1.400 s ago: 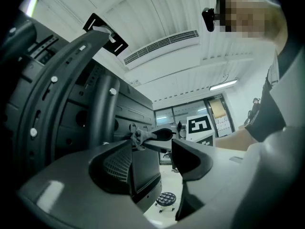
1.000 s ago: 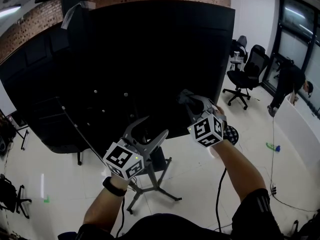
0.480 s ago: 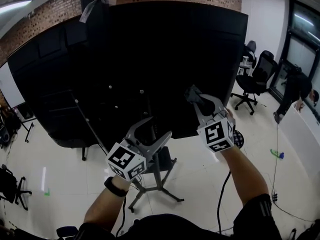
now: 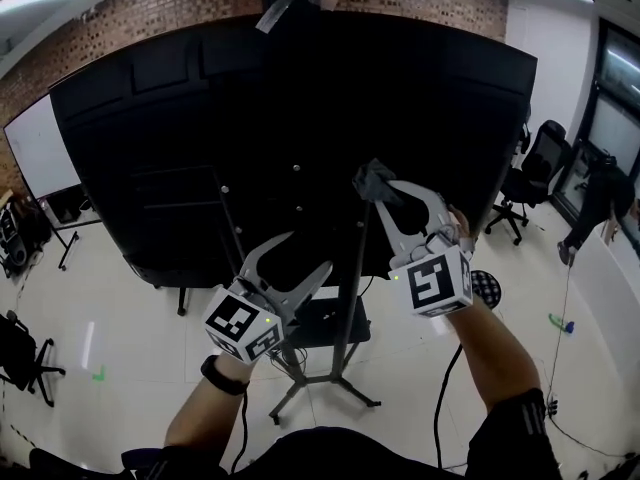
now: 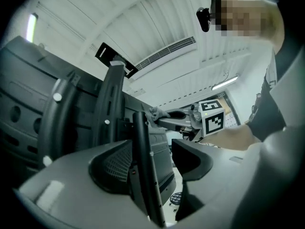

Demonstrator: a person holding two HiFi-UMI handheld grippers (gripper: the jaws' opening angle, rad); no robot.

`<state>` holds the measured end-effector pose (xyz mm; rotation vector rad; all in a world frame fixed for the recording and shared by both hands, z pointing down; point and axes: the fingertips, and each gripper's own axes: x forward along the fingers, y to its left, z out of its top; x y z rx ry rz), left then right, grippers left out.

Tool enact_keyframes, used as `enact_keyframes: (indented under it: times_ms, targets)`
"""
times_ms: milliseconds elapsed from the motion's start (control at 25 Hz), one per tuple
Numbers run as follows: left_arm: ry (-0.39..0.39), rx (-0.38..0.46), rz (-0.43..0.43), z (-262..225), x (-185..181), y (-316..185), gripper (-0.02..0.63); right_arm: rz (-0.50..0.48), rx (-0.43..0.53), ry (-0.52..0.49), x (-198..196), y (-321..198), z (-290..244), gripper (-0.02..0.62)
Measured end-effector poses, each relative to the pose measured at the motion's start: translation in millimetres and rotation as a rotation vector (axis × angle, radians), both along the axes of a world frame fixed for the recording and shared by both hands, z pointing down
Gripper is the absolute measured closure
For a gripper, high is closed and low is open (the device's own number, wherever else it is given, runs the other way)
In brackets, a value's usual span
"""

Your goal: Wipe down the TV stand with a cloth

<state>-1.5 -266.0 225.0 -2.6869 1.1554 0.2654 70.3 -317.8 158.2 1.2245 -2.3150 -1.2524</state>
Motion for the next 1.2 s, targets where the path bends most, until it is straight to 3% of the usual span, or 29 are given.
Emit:
enact_keyframes:
  times_ms: [280, 480, 840, 960, 1200]
  targets:
    - [0.013, 0.025, -0.084, -9.2, -100.8, 13.8, 0.321, -0.096, 0.060, 0.087, -124.4, 38.2, -21.9, 0.555]
    - [0.021, 0.033, -0.140, -11.4, -167.9, 24.3, 0.321, -0.130, 0.099, 0.204, -213.3, 48.6, -17.3, 0.555]
    - [0.025, 0.026, -0.234, 1.5, -271.2, 27.3, 0.321, -0.148, 0.081, 0.389, -345.4, 38.7, 6.5, 0.555]
    - [0.031, 0.006, -0.255, 7.3, -294.1, 27.6, 0.321, -0.127, 0.088, 0.450, -377.4, 33.5, 13.9, 0.555]
    - [0.049, -0.010, -0.257, 18.9, -319.5, 29.2, 0.319, 0.018, 0.212, 0.644, -422.5, 13.0, 23.0, 0.555]
